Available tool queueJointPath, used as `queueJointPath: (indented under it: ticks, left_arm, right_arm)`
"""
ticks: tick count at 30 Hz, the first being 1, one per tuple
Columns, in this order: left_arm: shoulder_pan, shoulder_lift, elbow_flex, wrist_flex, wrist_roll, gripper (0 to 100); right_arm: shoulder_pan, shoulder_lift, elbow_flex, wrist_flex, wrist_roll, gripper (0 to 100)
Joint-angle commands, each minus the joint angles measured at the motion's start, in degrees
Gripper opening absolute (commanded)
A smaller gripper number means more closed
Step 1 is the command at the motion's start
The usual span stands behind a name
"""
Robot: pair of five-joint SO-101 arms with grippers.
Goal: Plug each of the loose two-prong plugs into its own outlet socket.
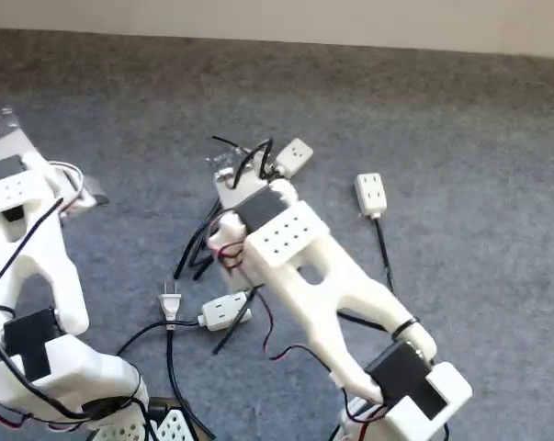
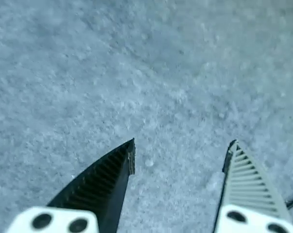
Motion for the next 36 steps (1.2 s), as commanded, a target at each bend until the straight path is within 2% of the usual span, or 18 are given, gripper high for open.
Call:
queueJointPath:
  ticks: [1,6,10,14,26,36]
  left_arm:
    - [-3.1,-0.2,-3.5,1.1,1.5,30]
    - [-13.2,0.2,-3.4,-2.3,1.5,30]
    - [-21.8,0.2,-3.1,-5.7,1.5,30]
    - [-25.5,0.3,-1.7,-9.1,1.1,30]
    - [-24.8,0.3,9.7,-23.6,1.3,30]
    - [-24.7,0.3,10.3,-24.4,1.4,30]
  right_arm:
    - [-3.5,-0.9,-2.5,1.2,-5.9,0.6]
    - [-2.9,-0.5,-1.8,1.9,-6.9,0.6]
    - [-2.9,-0.9,2.9,-2.4,-6.9,0.6]
    - [-2.8,-0.9,6.6,-6.2,-6.9,0.6]
    - [-2.9,-0.9,7.5,-6.1,-6.9,0.6]
    - [-3.0,-0.9,7.2,-2.9,-6.9,0.5]
